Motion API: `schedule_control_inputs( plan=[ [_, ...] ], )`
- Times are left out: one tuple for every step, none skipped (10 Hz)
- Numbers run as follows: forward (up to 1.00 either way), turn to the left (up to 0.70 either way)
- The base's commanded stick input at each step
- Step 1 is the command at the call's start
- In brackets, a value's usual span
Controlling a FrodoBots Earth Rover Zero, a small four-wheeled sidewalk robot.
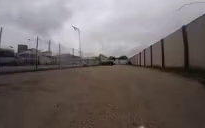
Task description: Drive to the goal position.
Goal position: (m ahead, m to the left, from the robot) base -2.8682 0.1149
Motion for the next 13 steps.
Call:
schedule_control_inputs(
  plan=[
    [0.00, 0.00],
    [0.00, 0.00],
    [0.00, 0.00],
    [0.00, 0.00],
    [-1.00, 0.00],
    [-1.00, 0.00],
    [-1.00, 0.00],
    [-1.00, 0.00],
    [-1.00, 0.00],
    [-1.00, 0.00],
    [-1.00, 0.00],
    [-1.00, 0.00],
    [-1.00, 0.00]
  ],
)
